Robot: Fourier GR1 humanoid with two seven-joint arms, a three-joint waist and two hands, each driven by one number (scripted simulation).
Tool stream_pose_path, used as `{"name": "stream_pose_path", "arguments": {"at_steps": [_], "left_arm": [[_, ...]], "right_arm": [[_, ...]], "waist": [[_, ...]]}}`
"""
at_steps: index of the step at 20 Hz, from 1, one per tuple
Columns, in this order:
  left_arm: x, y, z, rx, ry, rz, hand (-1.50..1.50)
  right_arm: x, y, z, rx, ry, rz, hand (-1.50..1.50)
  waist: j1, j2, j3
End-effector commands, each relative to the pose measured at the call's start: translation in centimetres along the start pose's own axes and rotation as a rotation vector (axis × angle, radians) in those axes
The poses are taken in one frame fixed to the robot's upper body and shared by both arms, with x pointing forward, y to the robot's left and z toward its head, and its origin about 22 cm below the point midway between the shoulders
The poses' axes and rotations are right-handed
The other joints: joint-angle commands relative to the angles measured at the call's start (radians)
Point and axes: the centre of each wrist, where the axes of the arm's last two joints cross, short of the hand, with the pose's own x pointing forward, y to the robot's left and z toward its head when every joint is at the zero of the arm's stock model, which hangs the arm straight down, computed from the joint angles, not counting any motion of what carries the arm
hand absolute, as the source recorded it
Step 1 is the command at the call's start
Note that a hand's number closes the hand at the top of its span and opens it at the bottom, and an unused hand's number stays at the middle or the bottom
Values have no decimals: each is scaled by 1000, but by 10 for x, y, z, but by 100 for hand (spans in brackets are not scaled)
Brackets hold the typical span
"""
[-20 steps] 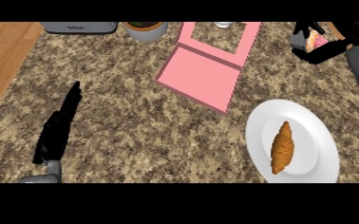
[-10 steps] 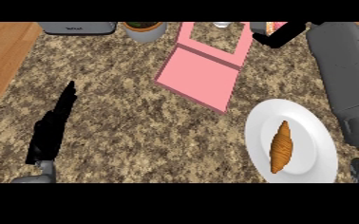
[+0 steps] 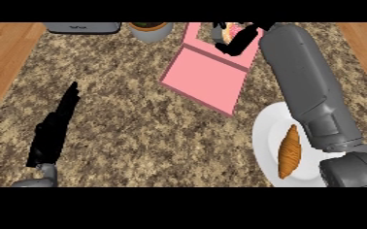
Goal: Pick the cupcake from the plate and place it in the cardboard box
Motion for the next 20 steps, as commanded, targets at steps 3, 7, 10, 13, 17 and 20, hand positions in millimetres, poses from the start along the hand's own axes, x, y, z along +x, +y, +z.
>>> {"name": "stream_pose_path", "arguments": {"at_steps": [3,7,10,13,17,20], "left_arm": [[5,4,-4,1,-27,-15,0],[3,-4,-7,12,-21,-15,0],[11,-10,-7,-17,-13,5,0],[-4,-5,0,-31,-14,0,0],[1,-12,-5,-22,-33,-14,0],[8,-28,-5,-28,-25,1,0]], "right_arm": [[-3,64,-13,68,74,29,150],[-2,80,-22,84,160,-3,150],[-4,99,-21,105,183,-32,-150],[-4,114,-22,83,167,-43,-150],[2,99,-29,-7,146,-201,-150],[-12,83,-20,-182,138,-329,-150]], "waist": [[14,6,0],[19,9,0],[20,9,1],[27,11,0],[26,13,1],[38,24,2]]}}
